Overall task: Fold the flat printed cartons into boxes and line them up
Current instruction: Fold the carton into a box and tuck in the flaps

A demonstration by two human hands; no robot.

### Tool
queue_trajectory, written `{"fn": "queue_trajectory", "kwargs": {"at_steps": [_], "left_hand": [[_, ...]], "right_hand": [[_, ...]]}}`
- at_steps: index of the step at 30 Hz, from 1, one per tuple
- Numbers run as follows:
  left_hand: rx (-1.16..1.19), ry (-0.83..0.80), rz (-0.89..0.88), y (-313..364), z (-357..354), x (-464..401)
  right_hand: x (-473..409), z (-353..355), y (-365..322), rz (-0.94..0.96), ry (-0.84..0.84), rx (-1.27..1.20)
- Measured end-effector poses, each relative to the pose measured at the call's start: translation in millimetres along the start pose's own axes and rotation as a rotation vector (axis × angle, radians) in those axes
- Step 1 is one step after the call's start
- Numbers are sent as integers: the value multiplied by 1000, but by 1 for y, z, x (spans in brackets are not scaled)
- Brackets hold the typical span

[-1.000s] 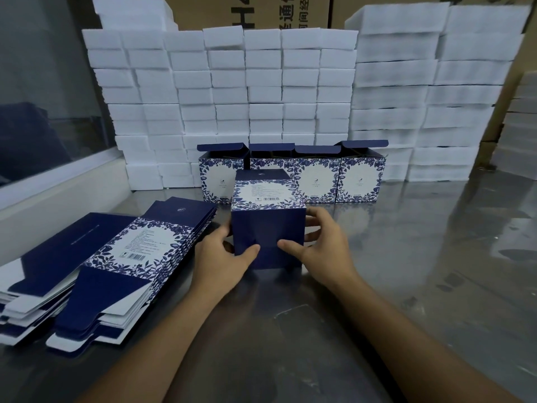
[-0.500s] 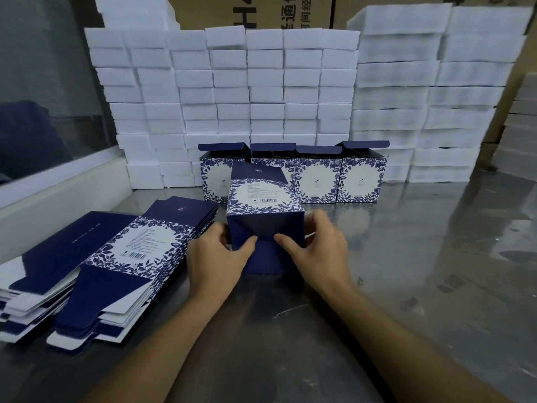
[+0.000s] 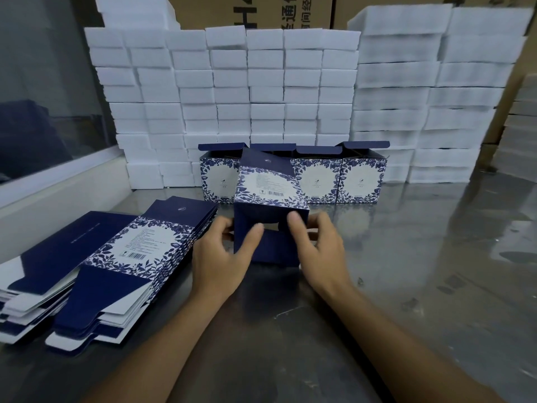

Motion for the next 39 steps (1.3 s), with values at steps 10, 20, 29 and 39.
{"fn": "queue_trajectory", "kwargs": {"at_steps": [10,20,29,39], "left_hand": [[150,86,-28,12,9,1],[-43,5,114,-18,-2,-6],[157,-125,278,-34,-16,-4],[101,-144,153,-19,-8,-5]], "right_hand": [[-1,10,-1,-13,65,-83],[-1,-8,14,-98,-124,-7],[-1,-16,18,-129,-189,152],[0,-15,8,-84,-179,-31]]}}
Point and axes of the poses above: each hand's wrist, its own x-axis away from the middle knuckle, its own z-axis out of the back of the hand, y = z × x, the point moved 8 cm from there along -x, towards the middle knuckle, and after that the axes turned 11 degrees about x, right-handed, at the moved point
